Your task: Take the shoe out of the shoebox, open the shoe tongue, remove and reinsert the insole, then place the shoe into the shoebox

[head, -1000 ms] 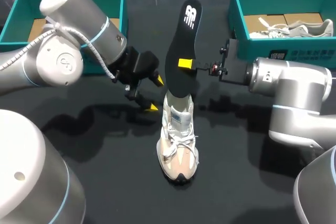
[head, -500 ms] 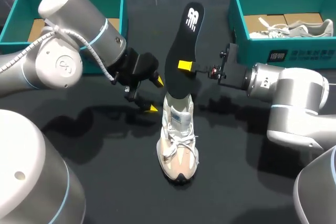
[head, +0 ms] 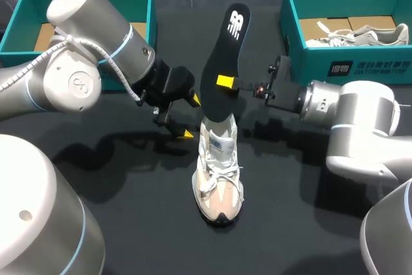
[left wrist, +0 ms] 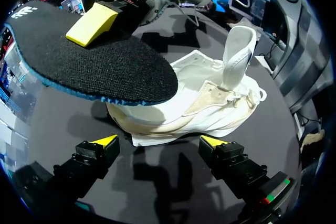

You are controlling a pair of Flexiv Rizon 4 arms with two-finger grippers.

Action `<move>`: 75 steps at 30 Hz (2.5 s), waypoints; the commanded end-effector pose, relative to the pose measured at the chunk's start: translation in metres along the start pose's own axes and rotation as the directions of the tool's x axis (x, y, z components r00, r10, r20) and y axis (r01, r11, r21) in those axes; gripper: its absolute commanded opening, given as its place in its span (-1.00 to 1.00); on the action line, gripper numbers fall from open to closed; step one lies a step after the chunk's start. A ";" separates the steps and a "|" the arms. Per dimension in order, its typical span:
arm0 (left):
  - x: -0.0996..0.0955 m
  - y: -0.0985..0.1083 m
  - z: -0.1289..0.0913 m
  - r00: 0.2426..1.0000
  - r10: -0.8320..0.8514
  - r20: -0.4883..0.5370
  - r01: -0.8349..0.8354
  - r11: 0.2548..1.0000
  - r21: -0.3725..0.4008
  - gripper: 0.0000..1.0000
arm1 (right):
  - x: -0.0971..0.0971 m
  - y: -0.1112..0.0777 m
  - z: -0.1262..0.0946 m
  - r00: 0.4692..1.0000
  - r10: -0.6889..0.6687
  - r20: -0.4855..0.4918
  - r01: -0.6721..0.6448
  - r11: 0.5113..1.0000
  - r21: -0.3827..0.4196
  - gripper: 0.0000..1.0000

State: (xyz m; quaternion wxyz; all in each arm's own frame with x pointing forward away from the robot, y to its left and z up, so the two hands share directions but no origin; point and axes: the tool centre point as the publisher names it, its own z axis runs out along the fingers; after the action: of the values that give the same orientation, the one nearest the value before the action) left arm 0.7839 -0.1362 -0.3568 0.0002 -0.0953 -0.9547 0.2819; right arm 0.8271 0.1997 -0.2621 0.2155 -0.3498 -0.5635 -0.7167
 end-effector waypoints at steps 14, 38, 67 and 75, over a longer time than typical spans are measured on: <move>0.002 0.001 0.000 1.000 0.002 -0.001 -0.002 1.000 0.002 1.00 | 0.001 -0.002 -0.004 0.993 -0.117 -0.006 0.116 0.992 -0.038 -1.00; 0.002 0.001 0.000 1.000 0.002 -0.001 -0.002 1.000 0.002 1.00 | 0.003 -0.008 -0.003 0.968 -0.245 -0.053 0.244 0.970 -0.018 -1.00; 0.002 0.001 0.000 1.000 0.002 -0.001 -0.002 1.000 0.002 1.00 | 0.000 -0.012 -0.004 0.904 -0.407 -0.130 0.420 0.902 0.099 -1.00; 0.002 0.001 0.000 1.000 0.002 -0.001 -0.002 1.000 0.002 1.00 | 0.000 -0.019 0.000 0.898 -0.415 -0.148 0.434 0.891 0.133 -1.00</move>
State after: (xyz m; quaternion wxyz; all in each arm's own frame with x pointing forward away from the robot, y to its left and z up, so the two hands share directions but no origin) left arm 0.7831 -0.1354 -0.3566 0.0013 -0.0963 -0.9542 0.2833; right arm 0.8125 0.2028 -0.2735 0.1100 -0.1597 -0.6663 -0.7200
